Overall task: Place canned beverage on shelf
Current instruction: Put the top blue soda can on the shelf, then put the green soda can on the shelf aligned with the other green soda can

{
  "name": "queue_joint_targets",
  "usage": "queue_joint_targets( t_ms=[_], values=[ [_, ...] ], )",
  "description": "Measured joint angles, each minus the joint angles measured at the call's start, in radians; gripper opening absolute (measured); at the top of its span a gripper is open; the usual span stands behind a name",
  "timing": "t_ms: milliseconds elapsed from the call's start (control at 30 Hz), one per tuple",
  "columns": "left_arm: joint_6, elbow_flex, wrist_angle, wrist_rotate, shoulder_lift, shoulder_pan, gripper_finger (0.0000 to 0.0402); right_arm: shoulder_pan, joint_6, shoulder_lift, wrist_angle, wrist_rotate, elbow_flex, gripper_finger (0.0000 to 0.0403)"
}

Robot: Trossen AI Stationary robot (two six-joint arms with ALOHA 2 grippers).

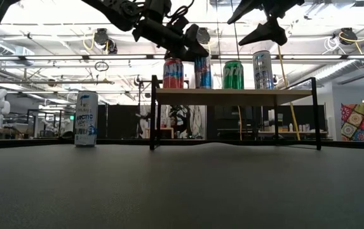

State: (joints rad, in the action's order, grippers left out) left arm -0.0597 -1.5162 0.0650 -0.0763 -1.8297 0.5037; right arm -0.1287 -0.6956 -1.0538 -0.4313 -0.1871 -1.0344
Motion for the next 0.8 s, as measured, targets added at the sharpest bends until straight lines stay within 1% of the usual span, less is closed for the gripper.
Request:
queue_joint_targets(
  t_ms=[133, 233, 467, 567, 633, 700, 800],
  values=[
    [0.000, 0.000, -0.002, -0.002, 0.000, -0.006, 0.0261, 0.000, 0.000, 0.000, 0.000, 0.000, 0.000, 0.0288],
    [0.000, 0.000, -0.003, -0.001, 0.000, -0.007, 0.0274, 0.000, 0.000, 0.000, 0.000, 0.000, 0.000, 0.0288],
    [0.000, 0.000, -0.003, 0.001, 0.000, -0.007, 0.0278, 0.000, 0.000, 0.000, 0.000, 0.000, 0.000, 0.0288],
    [-0.036, 0.000, 0.005, 0.003, 0.002, -0.006, 0.0278, 0.000, 0.000, 0.000, 0.011, 0.000, 0.000, 0.0288],
    [-0.072, -0.013, -0.023, 0.018, 0.015, -0.003, 0.0278, 0.000, 0.002, 0.000, 0.034, -0.009, 0.000, 0.0288],
    [-0.086, -0.046, -0.016, 0.035, 0.030, -0.002, 0.0279, 0.000, 0.022, 0.000, 0.074, -0.038, 0.000, 0.0288],
    [-0.098, -0.087, -0.049, 0.037, 0.070, 0.002, 0.0279, -0.019, 0.117, -0.006, 0.181, -0.048, 0.000, 0.0288]
  ],
)
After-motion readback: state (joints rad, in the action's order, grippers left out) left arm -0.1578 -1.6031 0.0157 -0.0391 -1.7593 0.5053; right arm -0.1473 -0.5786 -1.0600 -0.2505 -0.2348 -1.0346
